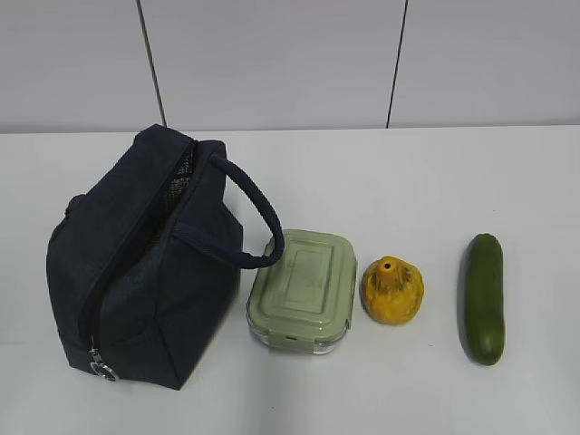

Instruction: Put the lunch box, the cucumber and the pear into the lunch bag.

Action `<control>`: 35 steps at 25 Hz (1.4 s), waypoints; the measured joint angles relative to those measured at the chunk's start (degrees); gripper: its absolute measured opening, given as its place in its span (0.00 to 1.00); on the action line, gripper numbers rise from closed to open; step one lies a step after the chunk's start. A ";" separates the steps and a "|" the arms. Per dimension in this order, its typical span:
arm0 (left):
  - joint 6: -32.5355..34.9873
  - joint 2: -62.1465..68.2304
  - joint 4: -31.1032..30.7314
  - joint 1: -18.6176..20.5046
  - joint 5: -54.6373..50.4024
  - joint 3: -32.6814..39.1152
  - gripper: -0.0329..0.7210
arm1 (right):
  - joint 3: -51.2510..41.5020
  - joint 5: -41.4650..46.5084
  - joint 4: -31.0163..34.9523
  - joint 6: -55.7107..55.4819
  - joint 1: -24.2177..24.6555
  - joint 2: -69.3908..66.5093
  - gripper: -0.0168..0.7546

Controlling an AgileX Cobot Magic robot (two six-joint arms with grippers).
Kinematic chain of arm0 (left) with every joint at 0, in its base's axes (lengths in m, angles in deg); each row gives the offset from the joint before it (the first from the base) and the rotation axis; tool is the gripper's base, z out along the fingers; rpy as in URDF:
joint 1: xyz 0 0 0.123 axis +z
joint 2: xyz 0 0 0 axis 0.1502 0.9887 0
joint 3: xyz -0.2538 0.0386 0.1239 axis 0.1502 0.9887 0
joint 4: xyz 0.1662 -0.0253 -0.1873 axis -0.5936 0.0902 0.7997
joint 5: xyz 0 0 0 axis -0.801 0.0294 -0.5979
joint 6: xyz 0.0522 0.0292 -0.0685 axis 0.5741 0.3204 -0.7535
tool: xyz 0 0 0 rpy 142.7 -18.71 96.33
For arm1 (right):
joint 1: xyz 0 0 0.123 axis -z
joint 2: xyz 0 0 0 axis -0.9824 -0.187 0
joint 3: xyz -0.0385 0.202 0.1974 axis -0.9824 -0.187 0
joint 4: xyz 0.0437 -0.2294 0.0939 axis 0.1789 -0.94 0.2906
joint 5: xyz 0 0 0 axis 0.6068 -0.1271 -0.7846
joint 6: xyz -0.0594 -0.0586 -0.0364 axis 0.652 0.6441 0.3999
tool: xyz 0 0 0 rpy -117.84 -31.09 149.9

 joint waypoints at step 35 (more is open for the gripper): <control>19.56 56.83 28.21 -3.81 20.67 -15.65 0.44 | 5.03 -24.05 2.72 -4.01 0.00 -34.64 0.76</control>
